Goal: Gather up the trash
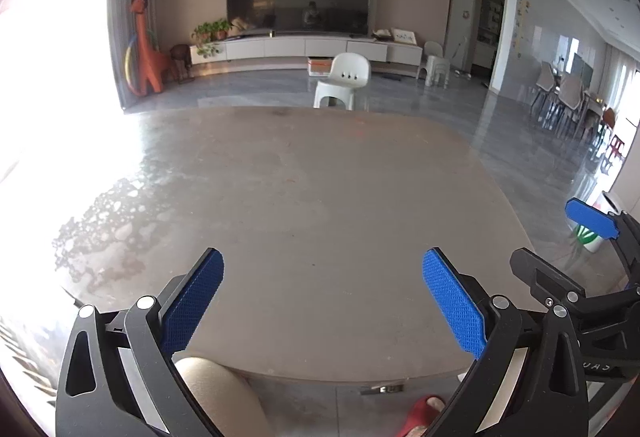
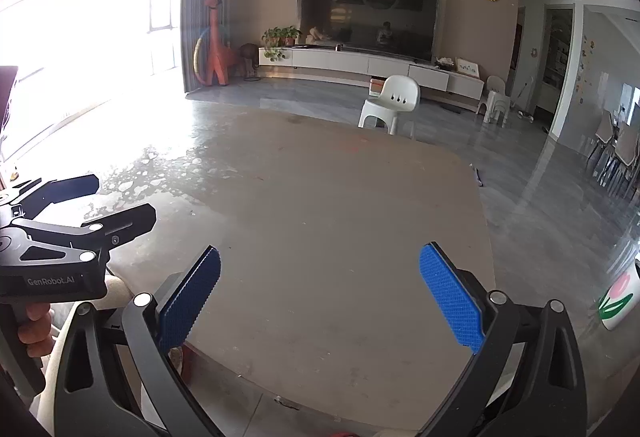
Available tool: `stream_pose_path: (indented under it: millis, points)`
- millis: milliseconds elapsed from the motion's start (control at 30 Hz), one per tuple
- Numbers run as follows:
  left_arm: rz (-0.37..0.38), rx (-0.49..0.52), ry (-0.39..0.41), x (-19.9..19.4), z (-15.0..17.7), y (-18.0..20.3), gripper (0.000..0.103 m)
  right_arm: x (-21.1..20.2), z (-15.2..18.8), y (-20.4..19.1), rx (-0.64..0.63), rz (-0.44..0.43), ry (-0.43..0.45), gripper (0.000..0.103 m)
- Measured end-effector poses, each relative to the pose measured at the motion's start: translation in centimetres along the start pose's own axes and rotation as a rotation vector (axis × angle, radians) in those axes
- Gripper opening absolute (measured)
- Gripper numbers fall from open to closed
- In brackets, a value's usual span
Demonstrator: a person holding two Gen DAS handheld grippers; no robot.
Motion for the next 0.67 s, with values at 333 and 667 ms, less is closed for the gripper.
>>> stream_pose_path:
  millis: [333,667]
  points:
    - [-0.023,0.005,0.022,-0.66,-0.17,-1.05,0.098,-0.62,0.56,0.17,0.0,0.003,0.003,0.099]
    - [0.001,0.039,0.053,-0.88,-0.51,-1.22,0.098,-0.56,0.9,-0.21,-0.007,0.004,-0.006,0.099]
Point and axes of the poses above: each gripper's, at about its wrist camera, not at the fingertips, and x roughly the way its jaws point, y to its right, z to its underside, the point moved 8 cm from there along x, roughly the way its jaws point, and after that the axes turned 14 degrees about y, right-handed, at the moved point
